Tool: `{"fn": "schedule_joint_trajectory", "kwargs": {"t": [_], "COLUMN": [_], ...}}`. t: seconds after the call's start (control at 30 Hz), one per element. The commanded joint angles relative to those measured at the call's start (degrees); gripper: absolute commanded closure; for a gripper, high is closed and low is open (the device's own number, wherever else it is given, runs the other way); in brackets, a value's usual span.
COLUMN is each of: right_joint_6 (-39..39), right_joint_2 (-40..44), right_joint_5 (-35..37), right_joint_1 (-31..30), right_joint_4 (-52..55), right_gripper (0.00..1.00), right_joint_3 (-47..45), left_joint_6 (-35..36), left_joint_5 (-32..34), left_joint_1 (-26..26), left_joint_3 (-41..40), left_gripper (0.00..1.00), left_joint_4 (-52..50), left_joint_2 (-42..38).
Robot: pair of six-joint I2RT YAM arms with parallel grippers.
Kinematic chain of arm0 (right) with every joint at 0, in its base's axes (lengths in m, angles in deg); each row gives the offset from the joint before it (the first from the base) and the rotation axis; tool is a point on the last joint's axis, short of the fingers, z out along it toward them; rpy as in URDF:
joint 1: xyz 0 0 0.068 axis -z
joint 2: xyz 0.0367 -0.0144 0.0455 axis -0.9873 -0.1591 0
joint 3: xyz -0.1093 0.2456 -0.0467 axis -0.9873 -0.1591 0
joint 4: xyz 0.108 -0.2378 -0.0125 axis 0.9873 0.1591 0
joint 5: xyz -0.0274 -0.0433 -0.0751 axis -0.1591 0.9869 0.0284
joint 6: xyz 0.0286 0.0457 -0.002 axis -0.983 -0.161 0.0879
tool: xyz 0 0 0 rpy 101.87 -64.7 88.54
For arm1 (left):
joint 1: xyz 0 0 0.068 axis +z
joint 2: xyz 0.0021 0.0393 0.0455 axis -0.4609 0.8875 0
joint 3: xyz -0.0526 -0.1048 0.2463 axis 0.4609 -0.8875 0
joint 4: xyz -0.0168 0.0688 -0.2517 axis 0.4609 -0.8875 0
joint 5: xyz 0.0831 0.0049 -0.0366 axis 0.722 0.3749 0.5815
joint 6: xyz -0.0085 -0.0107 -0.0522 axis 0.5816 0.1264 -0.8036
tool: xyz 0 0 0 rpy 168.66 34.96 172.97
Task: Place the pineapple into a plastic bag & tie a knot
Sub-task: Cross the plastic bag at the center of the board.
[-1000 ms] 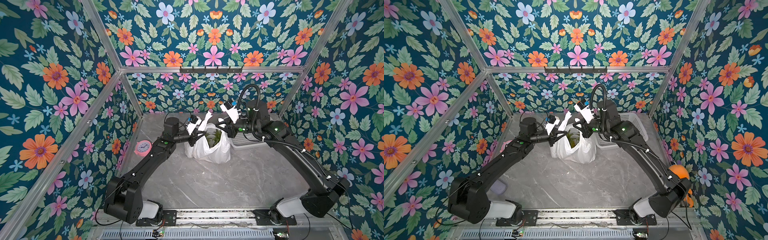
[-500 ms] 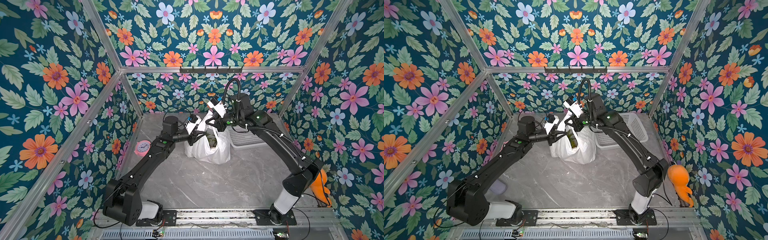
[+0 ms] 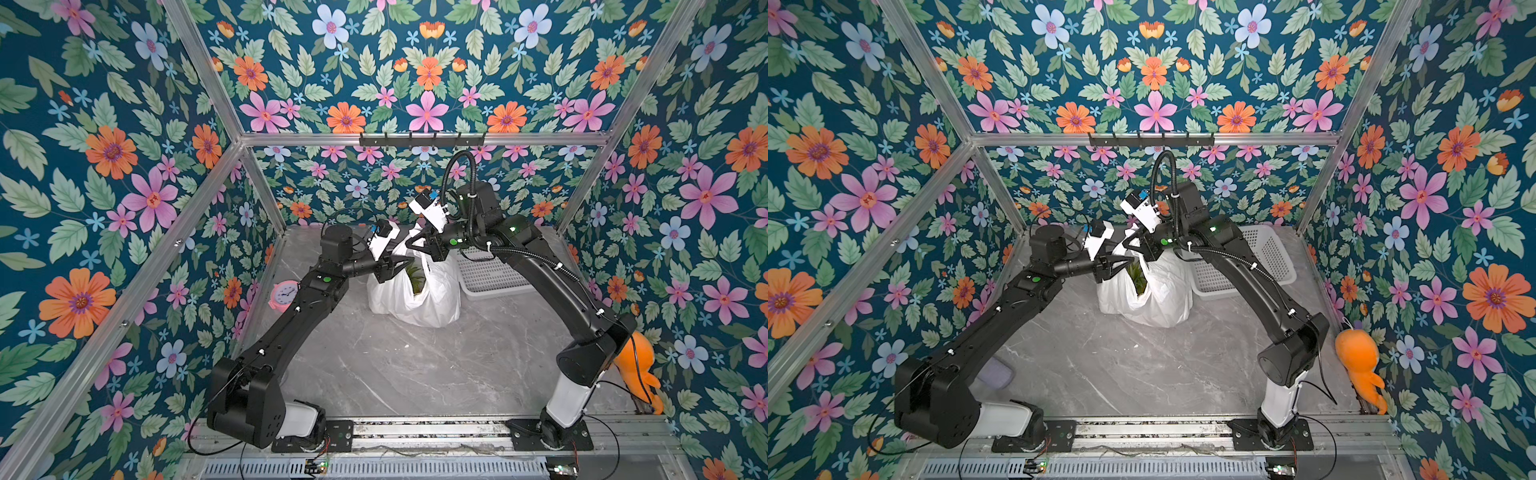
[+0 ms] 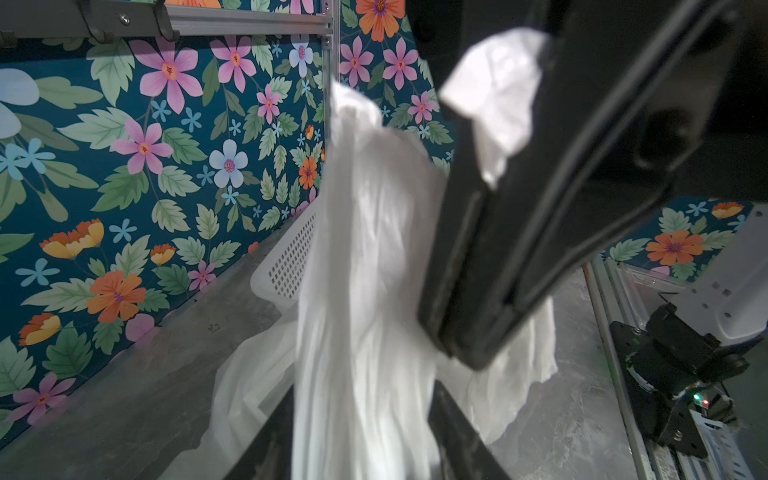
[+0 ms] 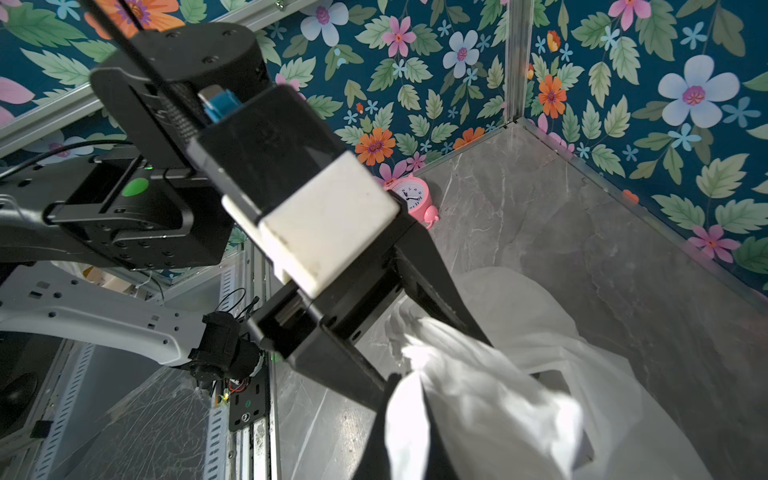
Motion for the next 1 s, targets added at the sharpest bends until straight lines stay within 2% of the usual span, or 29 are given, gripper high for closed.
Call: {"fn": "schedule_joint_trajectory", "kwargs": {"t": [0.0, 0.23, 0.43, 0.53, 0.6, 0.7, 0.73, 0.83, 0.97], "right_joint_6": [0.97, 1.55, 0.95, 0.84, 0.95, 2.02, 2.63, 3.08, 2.13], "right_joint_2": [0.14, -1.49, -1.9, -1.96, -2.07, -2.1, -2.03, -1.54, -2.9], "right_joint_5": [-1.05, 0.45, 1.7, 1.98, 1.48, 0.15, 0.14, 1.1, 2.15], "right_joint_1": [-0.2, -0.98, -1.25, -1.23, -1.27, -1.69, -2.11, -3.23, -3.37], "right_joint_4": [0.18, 2.16, 1.47, 1.28, 1.41, 2.58, 2.99, 2.37, 2.26], "right_gripper": [1.0, 1.0, 1.0, 1.0, 1.0, 1.0, 1.0, 1.0, 1.0], "right_joint_3": [0.35, 2.82, 3.27, 3.03, 3.03, 3.8, 3.97, 3.85, 5.44], "left_joint_6": [1.54, 1.65, 3.75, 3.06, 1.77, -0.5, -0.7, 0.56, 3.49], "left_joint_5": [0.2, -2.0, -0.16, -0.01, -1.13, -3.05, -4.1, -7.38, -10.93], "left_joint_1": [0.14, 0.96, 2.24, 3.35, 3.63, 3.6, 3.6, 3.52, 3.32], "left_joint_3": [0.03, 0.32, -0.69, -2.06, -2.5, -1.43, -0.5, 2.72, 3.25], "left_gripper": [0.48, 0.5, 0.47, 0.49, 0.58, 0.85, 0.91, 0.98, 0.99], "left_joint_4": [-1.56, -1.95, -5.66, -5.23, -3.42, -0.83, -0.87, -4.54, -7.74], "left_joint_2": [-0.7, -2.58, -5.29, -6.57, -6.65, -5.1, -4.01, -0.72, 0.55]}}
